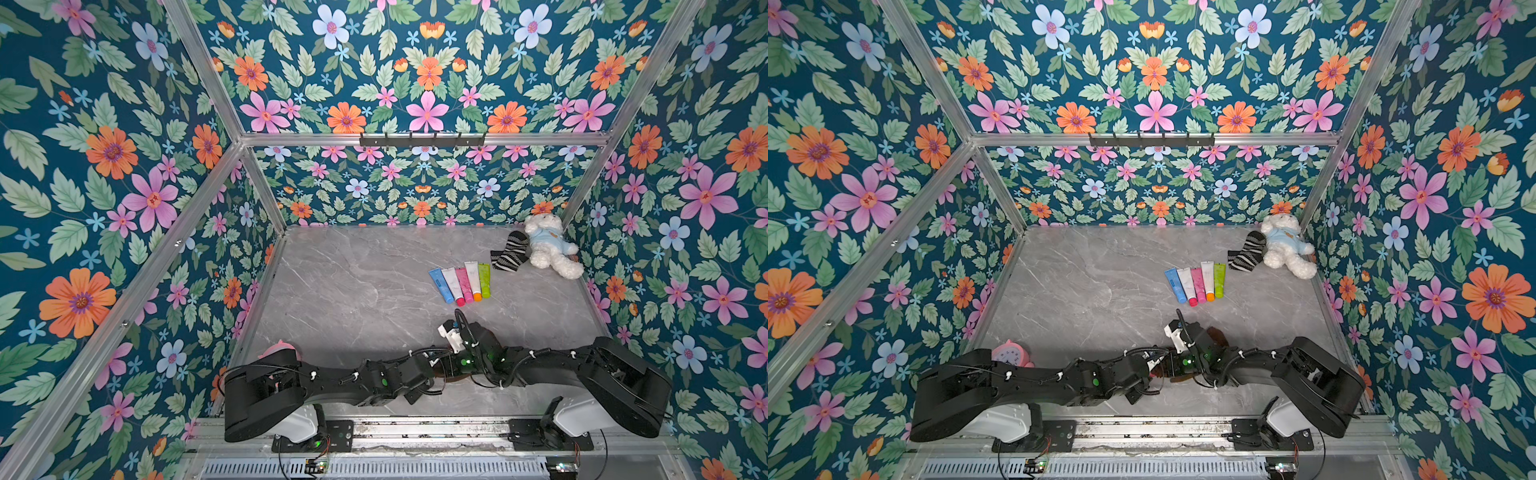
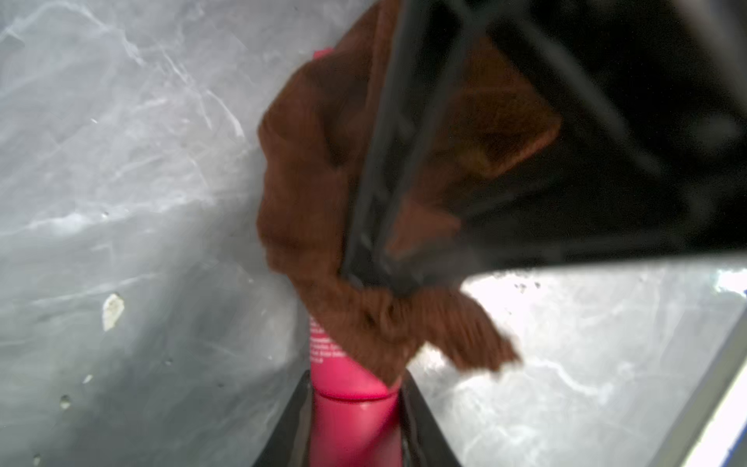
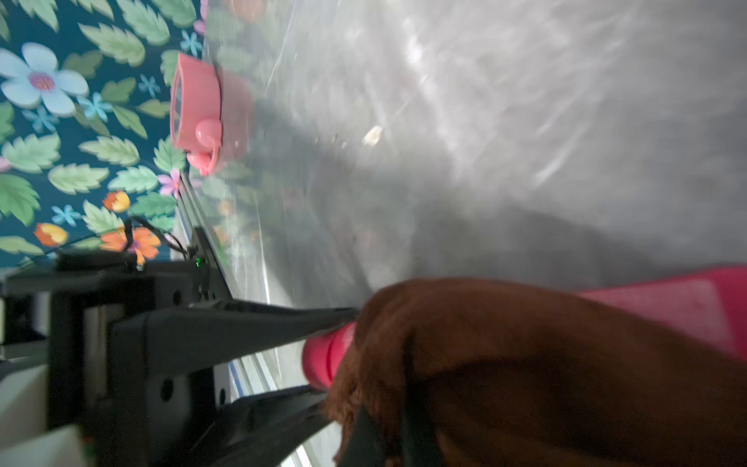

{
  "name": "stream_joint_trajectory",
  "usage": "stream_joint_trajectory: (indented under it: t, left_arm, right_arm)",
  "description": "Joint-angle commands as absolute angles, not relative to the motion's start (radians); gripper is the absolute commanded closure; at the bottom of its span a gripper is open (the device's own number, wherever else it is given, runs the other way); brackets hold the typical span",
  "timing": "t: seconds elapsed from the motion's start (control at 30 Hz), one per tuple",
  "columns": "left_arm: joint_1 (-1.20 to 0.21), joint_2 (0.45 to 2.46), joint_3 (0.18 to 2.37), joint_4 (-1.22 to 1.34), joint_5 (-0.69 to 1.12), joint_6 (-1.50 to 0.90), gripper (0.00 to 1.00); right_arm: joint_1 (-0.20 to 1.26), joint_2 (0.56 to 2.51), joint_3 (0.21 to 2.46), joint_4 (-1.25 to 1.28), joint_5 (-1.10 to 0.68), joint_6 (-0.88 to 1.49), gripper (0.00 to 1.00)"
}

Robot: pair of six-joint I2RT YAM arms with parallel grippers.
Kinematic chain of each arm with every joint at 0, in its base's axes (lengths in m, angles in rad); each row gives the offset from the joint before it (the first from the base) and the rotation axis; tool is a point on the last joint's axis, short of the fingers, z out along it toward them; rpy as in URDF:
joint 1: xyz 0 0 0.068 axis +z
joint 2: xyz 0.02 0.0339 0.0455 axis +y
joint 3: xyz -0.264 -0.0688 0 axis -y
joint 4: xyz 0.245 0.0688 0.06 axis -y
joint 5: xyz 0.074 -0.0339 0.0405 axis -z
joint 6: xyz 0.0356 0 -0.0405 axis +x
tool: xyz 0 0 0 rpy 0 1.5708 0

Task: Wipe the surface of the toothpaste tube
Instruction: Wipe the dirt from the toothpaste tube.

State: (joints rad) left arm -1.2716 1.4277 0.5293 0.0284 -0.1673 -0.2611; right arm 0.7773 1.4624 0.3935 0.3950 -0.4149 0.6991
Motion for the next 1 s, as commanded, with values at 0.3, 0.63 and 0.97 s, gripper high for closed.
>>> stream_joint_trajectory:
  t: [0.3, 0.63, 0.97]
  left_arm:
    - [-1.274, 1.416, 0.532, 0.098, -0.175, -0.262, 1.0]
    - [-1.275, 1.422, 0.535, 0.098, -0.174, -0.262, 1.0]
    - [-1.274, 1.413, 0.532, 0.098, -0.173, -0.261, 1.0]
  right_arm:
    - [0.692, 1.386, 0.422, 0.093, -0.198, 0.605, 1.0]
    - [0.83, 1.376, 0.419, 0.267, -0.39, 0.683, 1.0]
    - [0.767, 1.457, 0.424, 0.233, -0.34, 0.673, 1.0]
